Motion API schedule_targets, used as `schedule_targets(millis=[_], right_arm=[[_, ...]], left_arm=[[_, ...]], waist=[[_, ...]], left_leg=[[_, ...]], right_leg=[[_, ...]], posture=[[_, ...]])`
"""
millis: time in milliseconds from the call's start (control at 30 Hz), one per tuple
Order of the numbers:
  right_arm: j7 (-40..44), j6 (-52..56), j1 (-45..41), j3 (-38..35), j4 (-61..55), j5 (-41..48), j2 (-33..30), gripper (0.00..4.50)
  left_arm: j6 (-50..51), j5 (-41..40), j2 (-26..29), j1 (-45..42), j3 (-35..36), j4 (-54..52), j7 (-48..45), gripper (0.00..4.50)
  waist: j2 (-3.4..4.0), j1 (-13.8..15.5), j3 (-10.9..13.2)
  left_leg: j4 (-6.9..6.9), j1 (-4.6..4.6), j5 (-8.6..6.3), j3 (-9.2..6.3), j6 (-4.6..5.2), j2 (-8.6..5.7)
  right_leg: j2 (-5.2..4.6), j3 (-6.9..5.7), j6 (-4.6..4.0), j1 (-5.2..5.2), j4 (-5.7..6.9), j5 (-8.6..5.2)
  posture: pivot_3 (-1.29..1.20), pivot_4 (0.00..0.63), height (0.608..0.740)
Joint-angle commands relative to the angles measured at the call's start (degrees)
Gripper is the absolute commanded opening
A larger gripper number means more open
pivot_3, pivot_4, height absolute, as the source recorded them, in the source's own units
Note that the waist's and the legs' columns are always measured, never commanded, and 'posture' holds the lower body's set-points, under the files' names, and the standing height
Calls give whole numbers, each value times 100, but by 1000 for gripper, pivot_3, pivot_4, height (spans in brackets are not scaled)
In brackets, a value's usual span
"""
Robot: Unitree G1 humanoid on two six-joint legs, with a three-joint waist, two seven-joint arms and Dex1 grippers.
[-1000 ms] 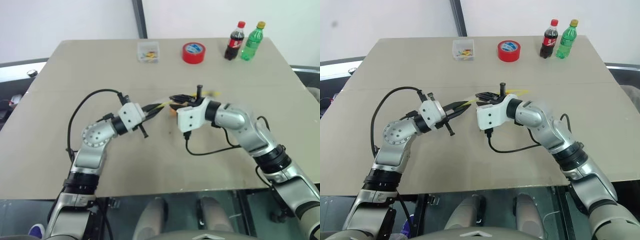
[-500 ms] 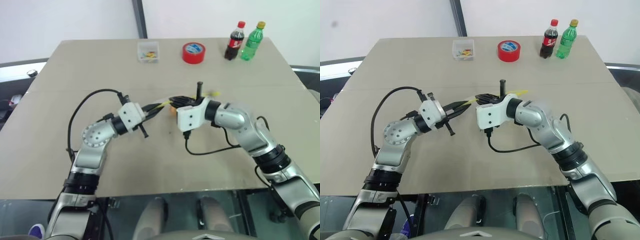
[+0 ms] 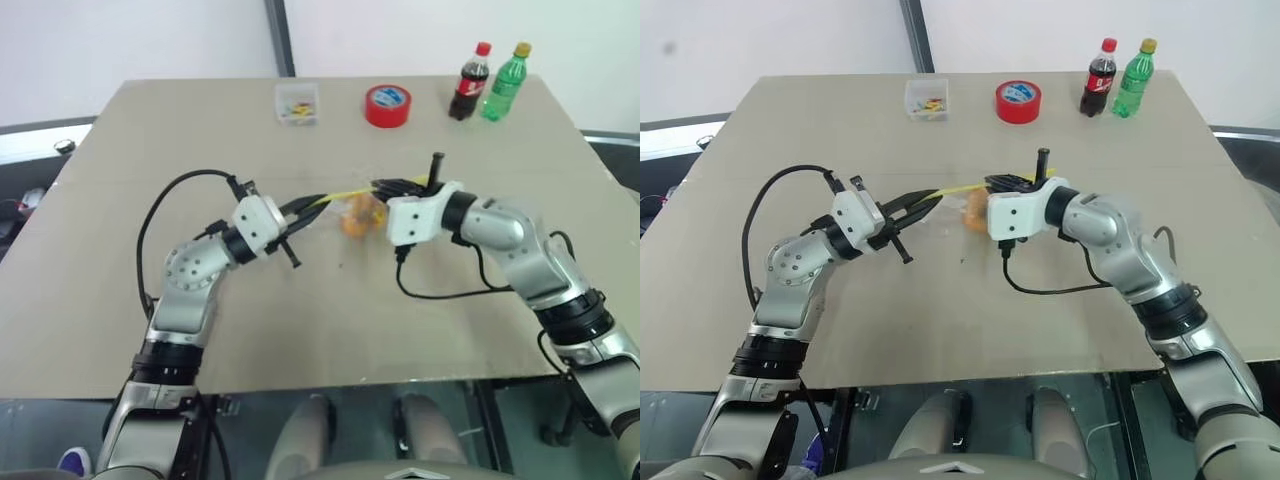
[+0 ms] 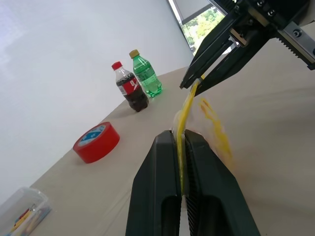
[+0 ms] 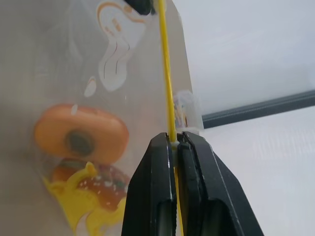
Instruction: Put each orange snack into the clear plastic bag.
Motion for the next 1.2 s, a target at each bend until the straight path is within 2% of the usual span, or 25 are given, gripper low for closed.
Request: schedule_targets(millis=[33,367,767,900,1067,1200], right_arm=[[-244,458,112,-685,443,-90,-403,27],[-478,756,249,-1007,683,3,-1031,27],[-547,1364,274,-1039,386,45,-1161,27],[-617,1412,102,-1030,524,150,-1075,27],[-1343,1139,-665,-1205,1175,239,-909,27],[-1197,1204,-615,-1391,906,462,-1062,27]], left_arm=[[-166,-249,142,10,442,-91,113,0],[-191,-258,232,67,505,13,55,0],[-91,-300,218,-117,491,166,99,0],[171,-244,83,-518,407,557,262,0],[251,111,-60,-1628,272,1603,510,0],[96,226,-1,-2086,229,1976,451,0]], waist=[[0,3,0],[-1,20,0],[0,17,0],[-1,23,1],[-9,24,6],[-10,19,7]], left_leg=[[0,0,0,0,0,0],[1,0,-1,1,2,0],[1,0,-2,1,3,2],[1,-1,-2,1,3,0],[9,-1,-1,1,3,-14],[4,-3,8,1,-14,-13]], right_leg=[[0,0,0,0,1,0],[-2,0,0,0,-1,0],[-1,1,0,1,0,0],[-1,1,0,1,1,0],[-1,-1,1,1,14,0],[0,-2,0,-2,5,0]], posture=[[0,150,740],[0,150,740],[0,150,740],[0,150,740],[0,150,740],[0,150,740]])
